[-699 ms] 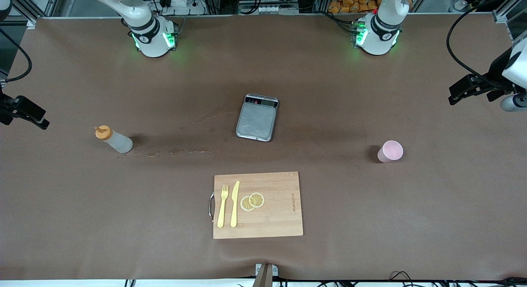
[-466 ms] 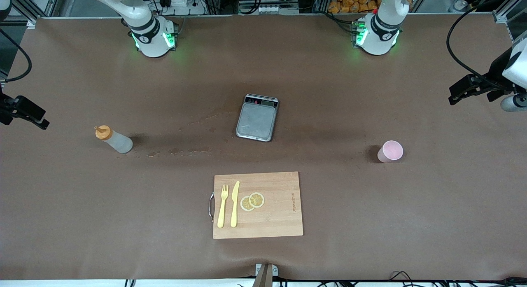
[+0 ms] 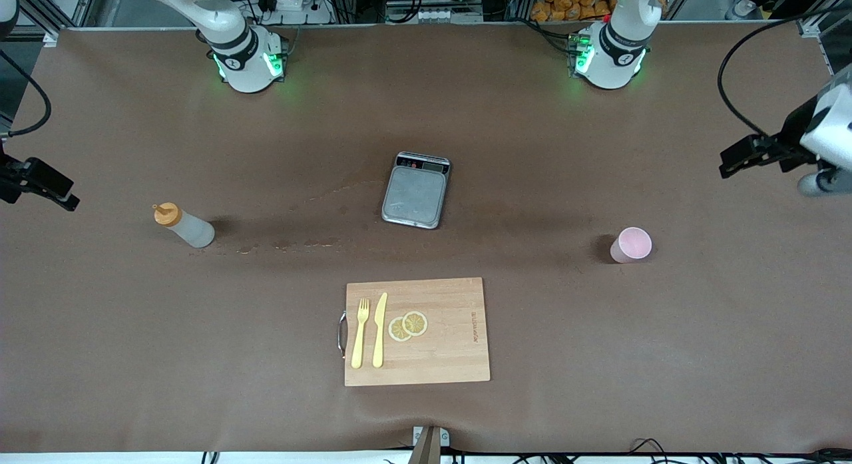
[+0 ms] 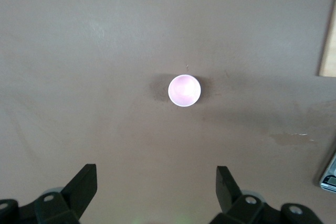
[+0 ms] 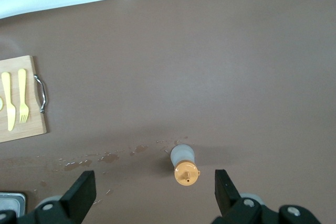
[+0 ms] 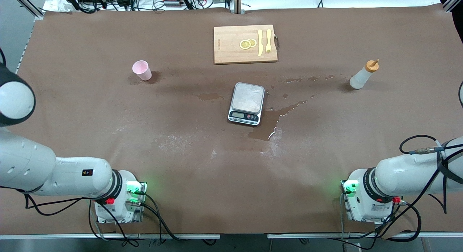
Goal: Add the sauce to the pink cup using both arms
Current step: 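Reach the left gripper to the pink cup and grasp it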
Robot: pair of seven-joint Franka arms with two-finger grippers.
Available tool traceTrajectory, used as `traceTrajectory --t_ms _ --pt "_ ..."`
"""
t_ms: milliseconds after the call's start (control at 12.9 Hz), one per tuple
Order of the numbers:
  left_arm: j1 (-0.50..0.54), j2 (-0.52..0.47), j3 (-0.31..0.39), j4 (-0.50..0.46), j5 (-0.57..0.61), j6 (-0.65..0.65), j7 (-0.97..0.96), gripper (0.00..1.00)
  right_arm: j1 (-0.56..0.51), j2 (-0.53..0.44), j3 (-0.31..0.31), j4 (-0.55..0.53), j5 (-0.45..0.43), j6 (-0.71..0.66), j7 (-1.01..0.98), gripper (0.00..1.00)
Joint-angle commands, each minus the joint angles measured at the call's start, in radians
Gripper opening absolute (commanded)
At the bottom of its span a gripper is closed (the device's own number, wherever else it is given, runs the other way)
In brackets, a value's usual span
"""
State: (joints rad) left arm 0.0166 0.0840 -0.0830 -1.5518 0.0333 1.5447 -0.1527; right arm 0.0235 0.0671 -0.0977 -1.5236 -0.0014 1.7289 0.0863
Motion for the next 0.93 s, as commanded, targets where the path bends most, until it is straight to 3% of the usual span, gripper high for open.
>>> traceTrajectory --t_ms 0,466,854 --pt "0.006 0.094 0.003 0.007 -0.015 0.006 0.019 1.00 -0.045 0.058 0.000 0.017 0.005 0.009 -0.011 1.00" --pt "0.008 0.105 0.002 -0.322 -0.009 0.404 0.018 1.00 -0.076 0.138 0.000 0.010 0.001 0.017 -0.020 1.00" --pt "0.011 0.163 0.002 -0.421 -0.007 0.547 0.019 1.00 -0.137 0.215 0.000 0.002 0.011 0.024 -0.005 1.00"
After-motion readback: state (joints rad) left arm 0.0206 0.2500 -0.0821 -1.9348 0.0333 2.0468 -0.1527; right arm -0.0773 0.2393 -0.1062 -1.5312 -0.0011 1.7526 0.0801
